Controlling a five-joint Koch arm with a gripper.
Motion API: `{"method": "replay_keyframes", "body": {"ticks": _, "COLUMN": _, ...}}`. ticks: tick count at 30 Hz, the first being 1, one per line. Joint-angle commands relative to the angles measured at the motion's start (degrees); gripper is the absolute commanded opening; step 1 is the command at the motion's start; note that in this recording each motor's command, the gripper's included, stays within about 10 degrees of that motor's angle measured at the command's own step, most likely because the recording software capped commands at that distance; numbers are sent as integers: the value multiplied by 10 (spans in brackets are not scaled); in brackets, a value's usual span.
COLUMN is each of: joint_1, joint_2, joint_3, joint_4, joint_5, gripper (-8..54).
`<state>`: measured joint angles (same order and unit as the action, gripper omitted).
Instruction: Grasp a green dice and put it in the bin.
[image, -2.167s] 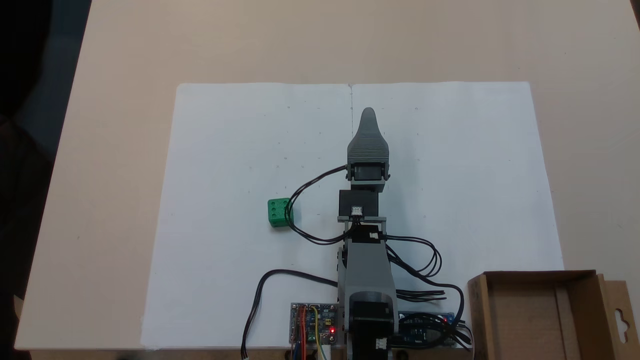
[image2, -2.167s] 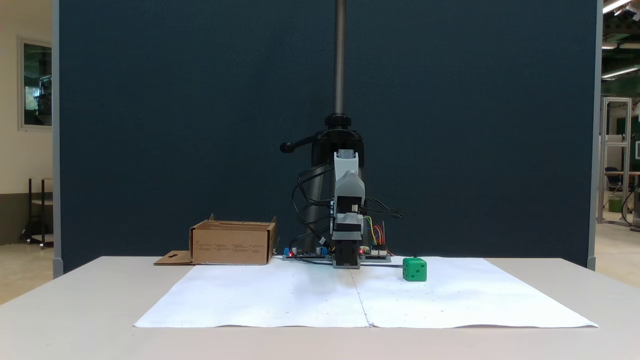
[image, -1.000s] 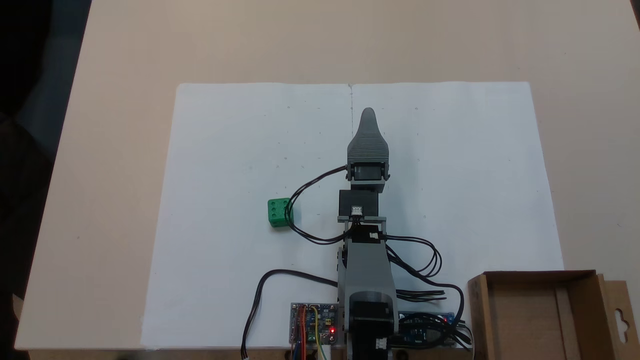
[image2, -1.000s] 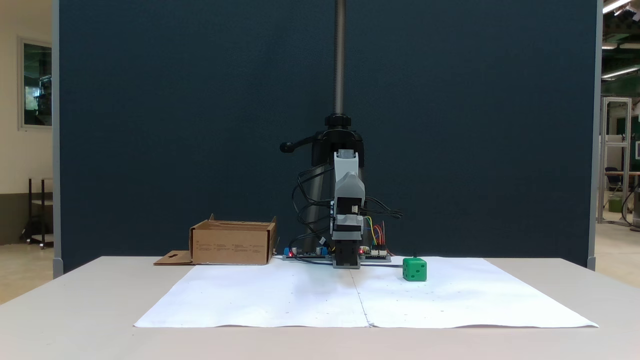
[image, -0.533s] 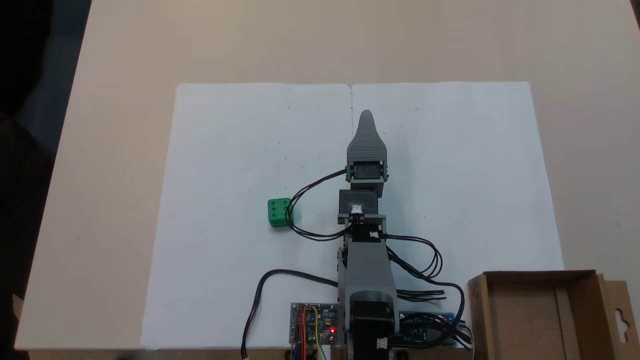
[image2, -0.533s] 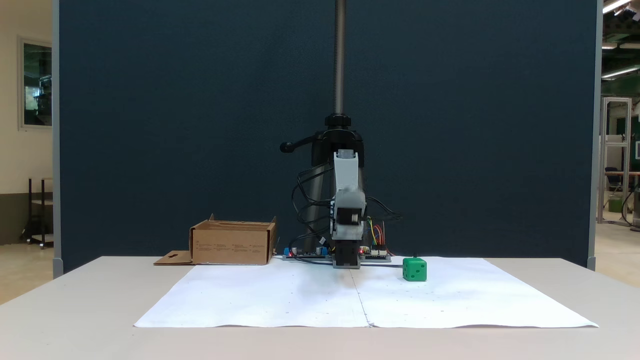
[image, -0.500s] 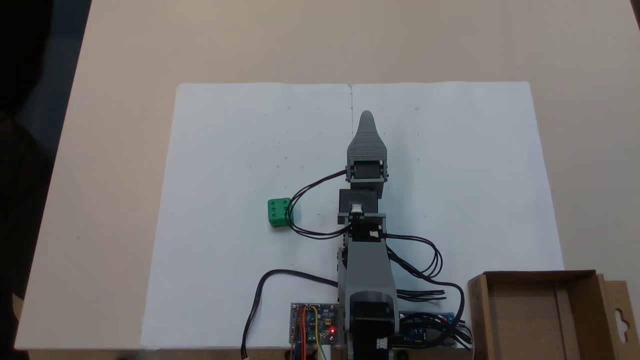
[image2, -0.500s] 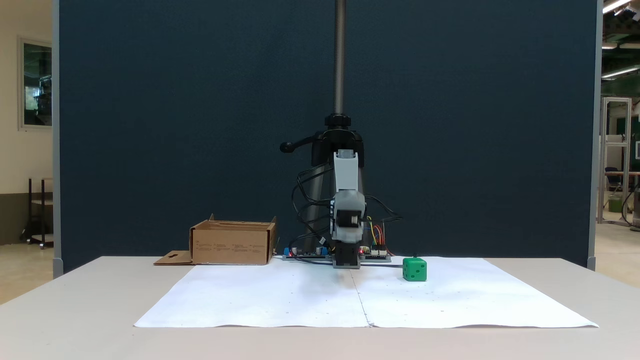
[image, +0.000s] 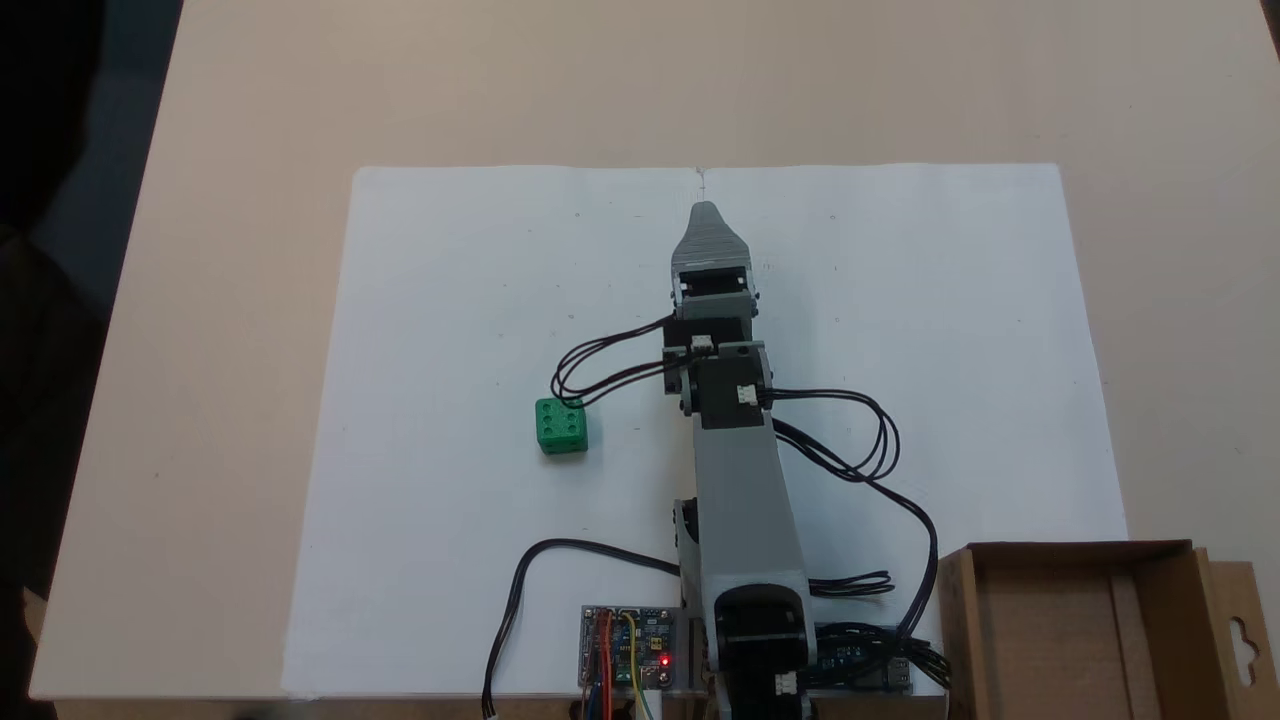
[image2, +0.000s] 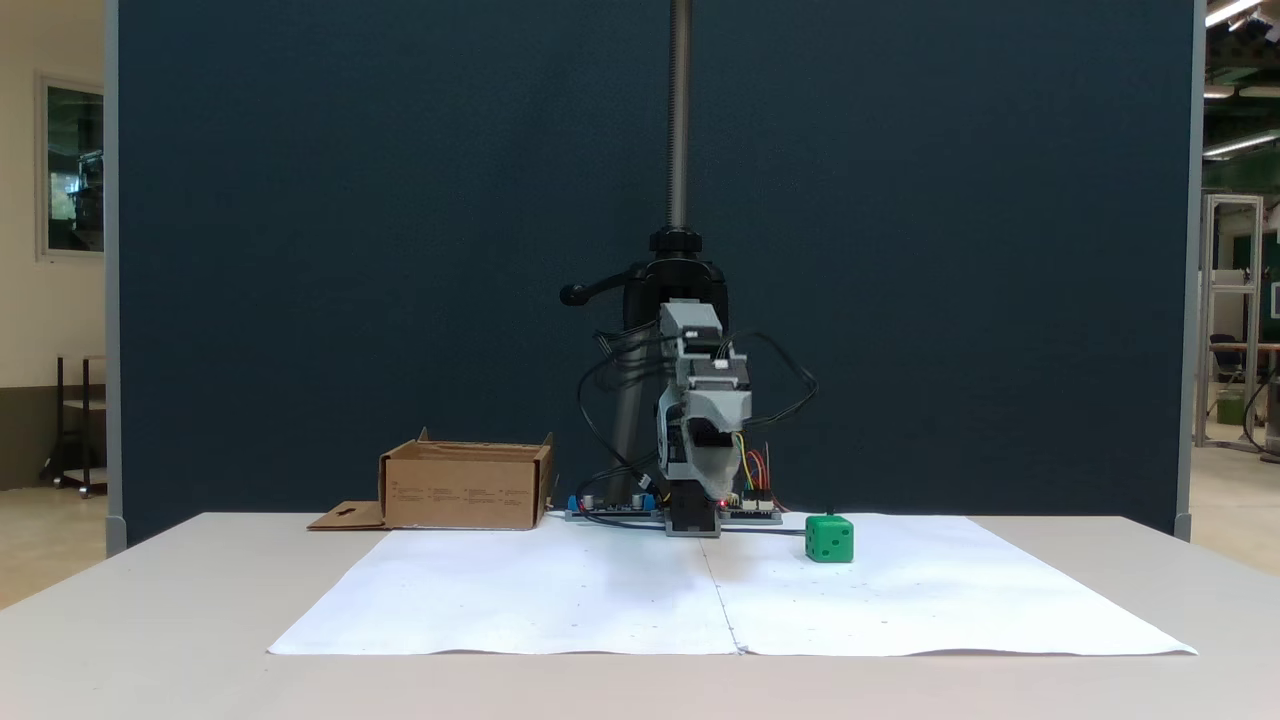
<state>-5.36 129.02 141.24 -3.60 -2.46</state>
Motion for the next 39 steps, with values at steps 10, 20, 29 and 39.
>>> {"method": "replay_keyframes", "body": {"ticks": 10, "joint_1": -109, "joint_2": 64, "joint_3": -151, "joint_4": 393, "joint_5": 174, "gripper": 398}}
{"method": "replay_keyframes", "body": {"ticks": 20, "joint_1": -165, "joint_2": 63, "joint_3": -192, "joint_4": 514, "joint_5": 317, "gripper": 399}}
{"method": "replay_keyframes", "body": {"ticks": 29, "joint_1": -235, "joint_2": 55, "joint_3": -237, "joint_4": 504, "joint_5": 420, "gripper": 398}}
{"method": "replay_keyframes", "body": {"ticks": 39, "joint_1": -315, "joint_2": 20, "joint_3": -244, "joint_4": 483, "joint_5": 420, "gripper": 397}}
